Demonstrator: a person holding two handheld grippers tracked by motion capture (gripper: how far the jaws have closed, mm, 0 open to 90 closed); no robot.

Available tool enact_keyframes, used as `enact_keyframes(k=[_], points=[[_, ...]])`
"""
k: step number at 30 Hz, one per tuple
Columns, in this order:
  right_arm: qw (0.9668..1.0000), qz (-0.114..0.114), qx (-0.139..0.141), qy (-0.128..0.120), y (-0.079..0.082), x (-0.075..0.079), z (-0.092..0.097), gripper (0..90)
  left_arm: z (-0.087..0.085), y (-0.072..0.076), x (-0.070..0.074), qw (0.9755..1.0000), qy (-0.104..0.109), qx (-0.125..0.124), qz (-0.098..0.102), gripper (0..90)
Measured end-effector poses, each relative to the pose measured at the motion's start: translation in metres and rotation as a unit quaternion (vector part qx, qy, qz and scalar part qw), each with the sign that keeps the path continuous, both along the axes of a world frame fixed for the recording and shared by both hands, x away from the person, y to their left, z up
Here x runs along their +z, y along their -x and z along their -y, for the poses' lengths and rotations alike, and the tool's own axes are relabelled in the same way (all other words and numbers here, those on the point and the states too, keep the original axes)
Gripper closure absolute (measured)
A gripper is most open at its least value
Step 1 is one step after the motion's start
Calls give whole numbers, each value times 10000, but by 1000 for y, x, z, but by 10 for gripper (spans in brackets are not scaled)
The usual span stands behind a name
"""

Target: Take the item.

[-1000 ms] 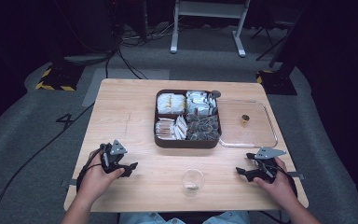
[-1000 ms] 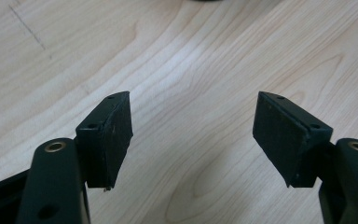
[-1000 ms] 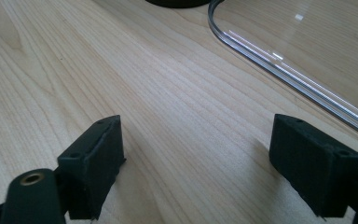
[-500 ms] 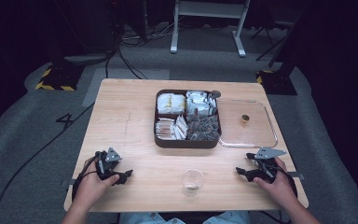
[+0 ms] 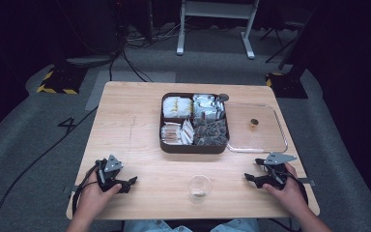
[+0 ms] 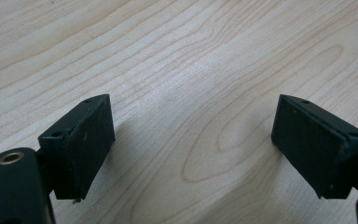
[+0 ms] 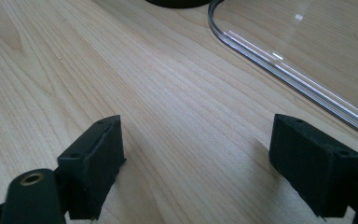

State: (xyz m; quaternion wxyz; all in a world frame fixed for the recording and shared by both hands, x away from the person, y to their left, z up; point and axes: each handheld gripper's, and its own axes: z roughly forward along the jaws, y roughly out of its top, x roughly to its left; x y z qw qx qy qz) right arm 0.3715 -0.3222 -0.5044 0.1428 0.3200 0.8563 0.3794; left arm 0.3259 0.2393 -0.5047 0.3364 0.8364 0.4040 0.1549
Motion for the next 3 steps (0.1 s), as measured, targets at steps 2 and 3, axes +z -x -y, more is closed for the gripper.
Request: enact_keyframes(k=[2,3], points=[[10000,-2,-2,-1,0,0,0,179,0,0,0,10000,-1,0,1,135],[10000,-1,-1,-1,0,0,0,179,0,0,0,10000,-1,-1,1,135]])
